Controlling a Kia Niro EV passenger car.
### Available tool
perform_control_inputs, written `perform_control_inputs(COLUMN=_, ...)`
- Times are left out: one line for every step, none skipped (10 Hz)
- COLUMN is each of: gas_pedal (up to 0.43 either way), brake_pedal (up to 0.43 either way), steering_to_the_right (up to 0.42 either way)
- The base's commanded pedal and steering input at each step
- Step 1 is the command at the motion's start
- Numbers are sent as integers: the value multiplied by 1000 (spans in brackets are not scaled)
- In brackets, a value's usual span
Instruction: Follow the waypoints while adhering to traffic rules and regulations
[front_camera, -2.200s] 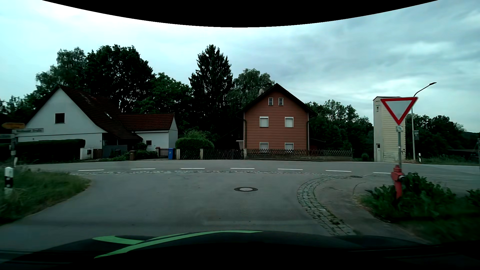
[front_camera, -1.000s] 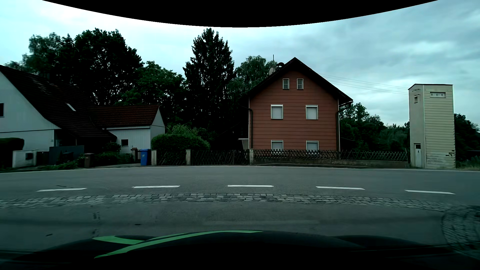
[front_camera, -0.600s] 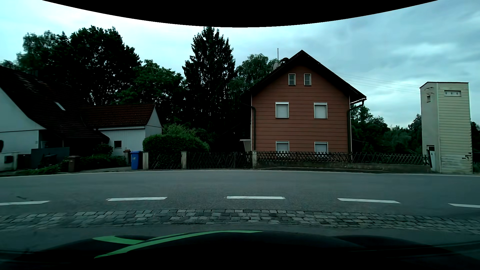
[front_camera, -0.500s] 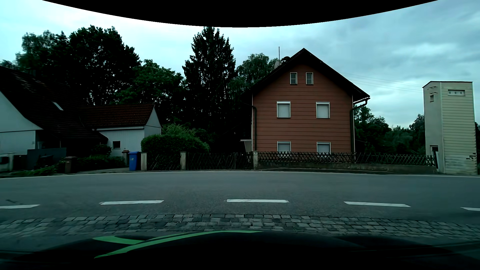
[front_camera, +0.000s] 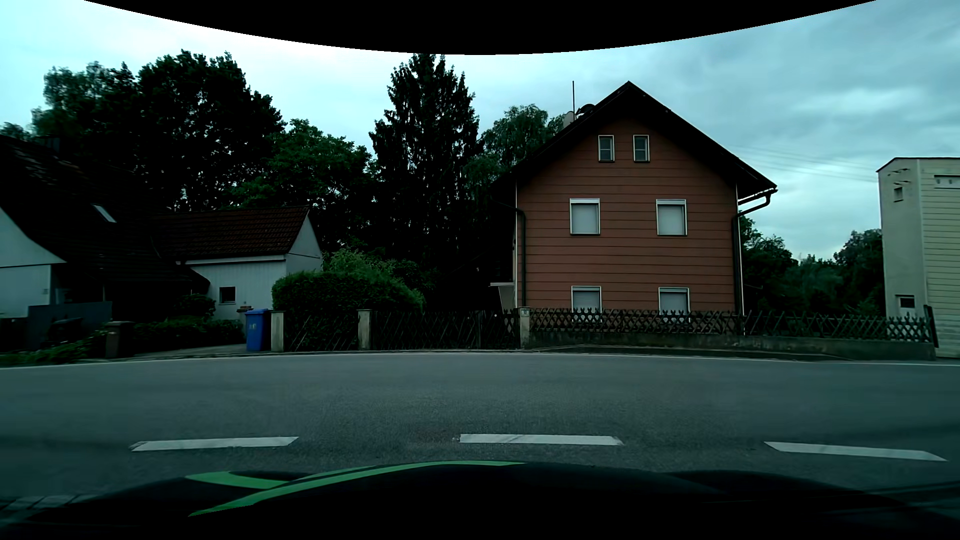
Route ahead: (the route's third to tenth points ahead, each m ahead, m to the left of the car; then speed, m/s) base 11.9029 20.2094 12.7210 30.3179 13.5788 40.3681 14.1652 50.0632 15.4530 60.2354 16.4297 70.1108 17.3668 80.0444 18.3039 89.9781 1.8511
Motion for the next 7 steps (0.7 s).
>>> perform_control_inputs(gas_pedal=0, brake_pedal=274, steering_to_the_right=-116)
perform_control_inputs(gas_pedal=0, brake_pedal=268, steering_to_the_right=-130)
perform_control_inputs(gas_pedal=0, brake_pedal=268, steering_to_the_right=-148)
perform_control_inputs(gas_pedal=0, brake_pedal=262, steering_to_the_right=-170)
perform_control_inputs(gas_pedal=0, brake_pedal=244, steering_to_the_right=-206)
perform_control_inputs(gas_pedal=0, brake_pedal=104, steering_to_the_right=-254)
perform_control_inputs(gas_pedal=0, brake_pedal=0, steering_to_the_right=-284)
